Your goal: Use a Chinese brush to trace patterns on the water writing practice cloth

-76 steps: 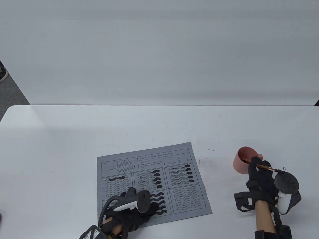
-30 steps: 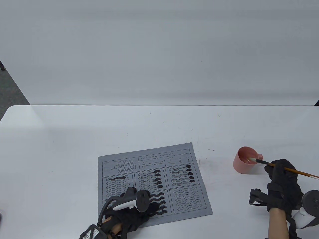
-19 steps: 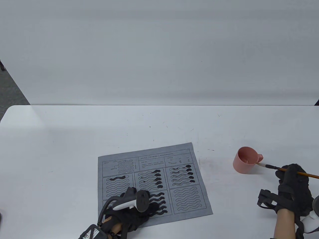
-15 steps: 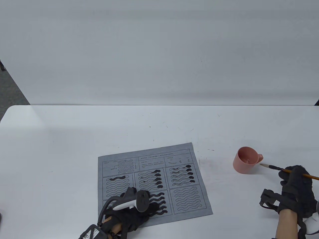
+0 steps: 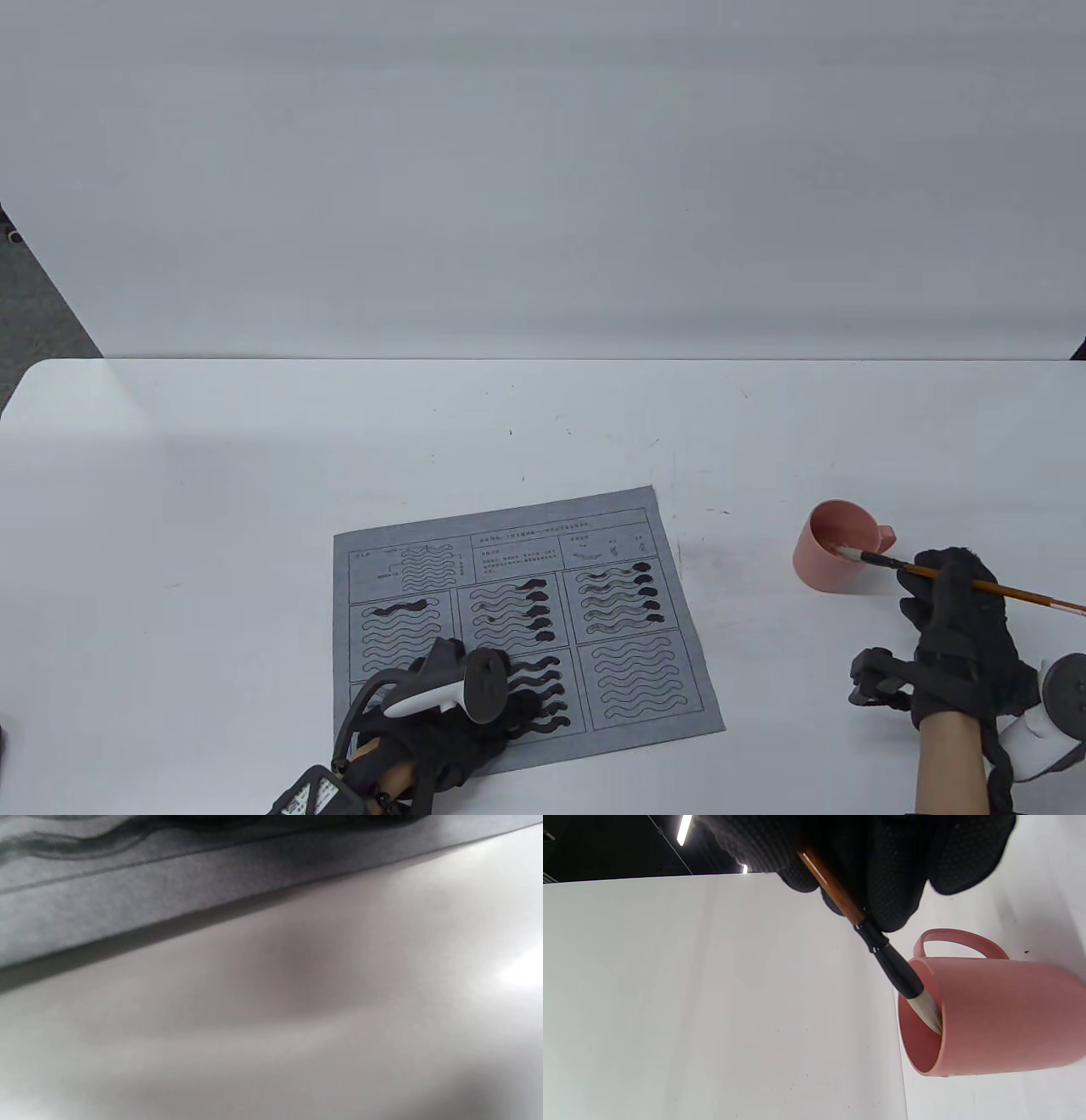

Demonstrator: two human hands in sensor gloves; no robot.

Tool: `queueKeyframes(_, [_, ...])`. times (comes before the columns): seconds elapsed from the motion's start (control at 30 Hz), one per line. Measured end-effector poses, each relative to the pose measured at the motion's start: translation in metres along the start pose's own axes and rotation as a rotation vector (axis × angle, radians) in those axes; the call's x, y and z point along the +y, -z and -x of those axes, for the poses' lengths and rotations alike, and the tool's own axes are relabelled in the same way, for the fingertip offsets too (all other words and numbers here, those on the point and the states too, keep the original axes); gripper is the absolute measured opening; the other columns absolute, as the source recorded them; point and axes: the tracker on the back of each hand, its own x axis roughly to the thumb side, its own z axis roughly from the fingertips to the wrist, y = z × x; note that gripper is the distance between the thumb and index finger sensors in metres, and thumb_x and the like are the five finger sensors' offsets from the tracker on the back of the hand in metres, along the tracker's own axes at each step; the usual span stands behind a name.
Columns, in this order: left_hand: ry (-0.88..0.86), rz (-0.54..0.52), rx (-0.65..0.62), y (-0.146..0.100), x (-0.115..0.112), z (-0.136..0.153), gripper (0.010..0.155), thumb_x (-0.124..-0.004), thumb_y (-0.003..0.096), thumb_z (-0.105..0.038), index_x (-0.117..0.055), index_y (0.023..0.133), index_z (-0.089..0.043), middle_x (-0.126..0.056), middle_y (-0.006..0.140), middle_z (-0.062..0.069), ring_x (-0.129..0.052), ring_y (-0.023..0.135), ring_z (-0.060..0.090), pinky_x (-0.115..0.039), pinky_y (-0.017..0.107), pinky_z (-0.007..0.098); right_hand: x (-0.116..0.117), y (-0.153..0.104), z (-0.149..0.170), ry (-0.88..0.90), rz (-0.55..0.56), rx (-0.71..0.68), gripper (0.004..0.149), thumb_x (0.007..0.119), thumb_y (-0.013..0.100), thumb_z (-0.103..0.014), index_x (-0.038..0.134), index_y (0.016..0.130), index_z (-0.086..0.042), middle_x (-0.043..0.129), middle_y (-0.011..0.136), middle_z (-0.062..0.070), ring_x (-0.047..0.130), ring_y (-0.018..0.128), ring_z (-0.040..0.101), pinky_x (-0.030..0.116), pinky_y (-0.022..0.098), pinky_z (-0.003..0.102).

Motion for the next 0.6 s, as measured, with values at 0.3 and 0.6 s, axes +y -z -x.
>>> queueKeyframes(0.3, [-0.001,0.002,-0.001,0.000,0.000,0.000,0.060,-0.048,0.0513,-0.055,-0.007,0.090,-0.075,0.023,0.104,-0.025,0.024,0.099,0.033,0.000,0.075,0.060,-0.017,0.006,0.005,0.075,0.045,0.068,0.040,0.068,0.059,-0.026,0.067,0.095,-0.009,0.080,0.096,0.021,0.090,0.078,0.045,0.073,0.055,0.064])
queueKeyframes(0.6, [0.002,0.002,0.000,0.000,0.000,0.000,0.060,-0.047,0.0512,-0.055,-0.006,0.090,-0.075,0.023,0.104,-0.024,0.024,0.099,0.033,0.000,0.075,0.060,-0.023,0.003,-0.001,0.129,0.112,0.044,0.041,0.066,0.058,-0.025,0.064,0.095,-0.007,0.079,0.096,0.022,0.088,0.078,0.046,0.071,0.055,0.065])
